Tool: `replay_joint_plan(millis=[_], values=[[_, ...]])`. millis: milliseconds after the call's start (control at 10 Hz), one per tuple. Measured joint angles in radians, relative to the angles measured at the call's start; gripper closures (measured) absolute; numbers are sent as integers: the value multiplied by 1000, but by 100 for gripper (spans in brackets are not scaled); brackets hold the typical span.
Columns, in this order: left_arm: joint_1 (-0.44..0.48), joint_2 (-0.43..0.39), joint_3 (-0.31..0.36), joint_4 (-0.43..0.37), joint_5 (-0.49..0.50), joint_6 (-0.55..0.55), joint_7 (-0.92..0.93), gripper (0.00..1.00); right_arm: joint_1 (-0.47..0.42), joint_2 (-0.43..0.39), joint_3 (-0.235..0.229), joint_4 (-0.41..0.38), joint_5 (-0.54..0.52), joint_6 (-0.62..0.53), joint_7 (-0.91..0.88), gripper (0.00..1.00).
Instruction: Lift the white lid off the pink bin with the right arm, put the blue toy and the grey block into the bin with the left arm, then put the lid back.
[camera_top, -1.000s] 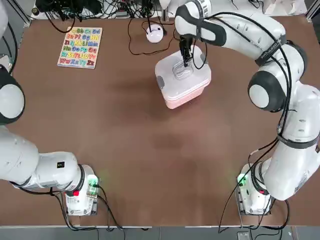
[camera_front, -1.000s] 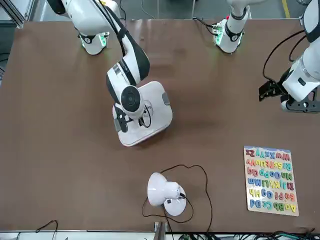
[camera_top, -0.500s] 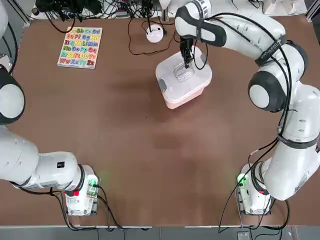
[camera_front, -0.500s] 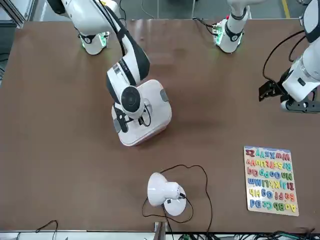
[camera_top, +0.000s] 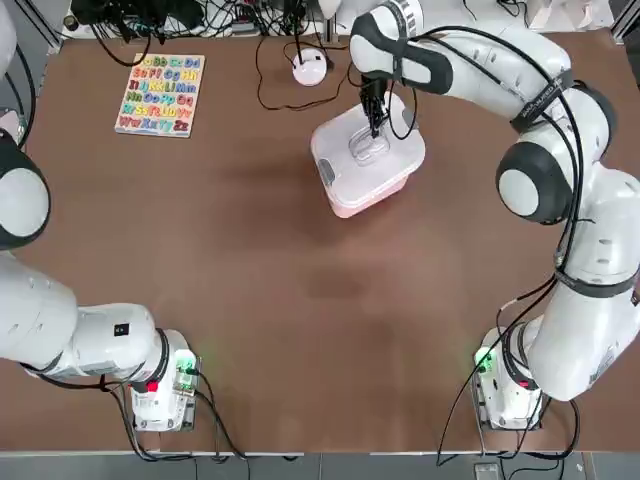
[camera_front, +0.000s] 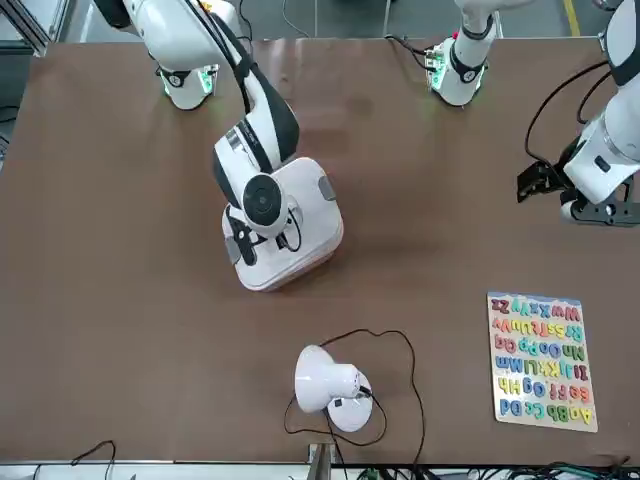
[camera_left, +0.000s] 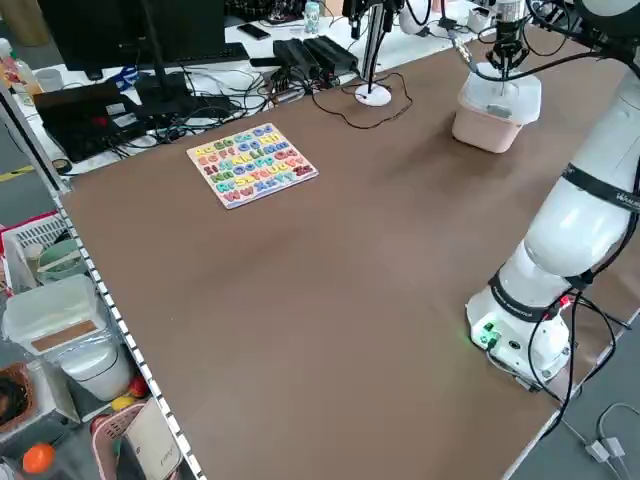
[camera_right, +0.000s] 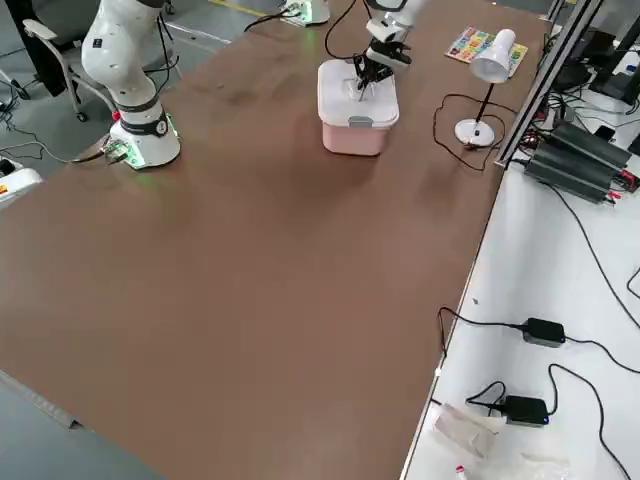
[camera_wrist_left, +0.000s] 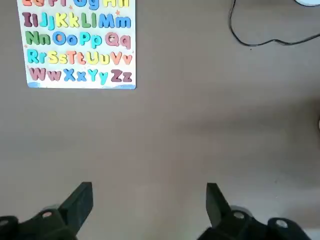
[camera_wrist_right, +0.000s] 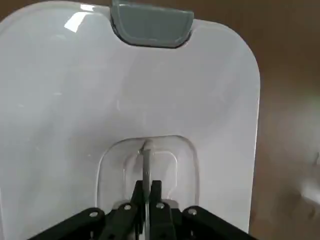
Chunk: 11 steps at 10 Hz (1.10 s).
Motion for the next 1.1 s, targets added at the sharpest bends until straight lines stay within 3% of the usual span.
replay_joint_plan(millis=[1100], values=[[0,0,0,0,0,0,0,0,-2,0,-3,5,-5,10,29,93]])
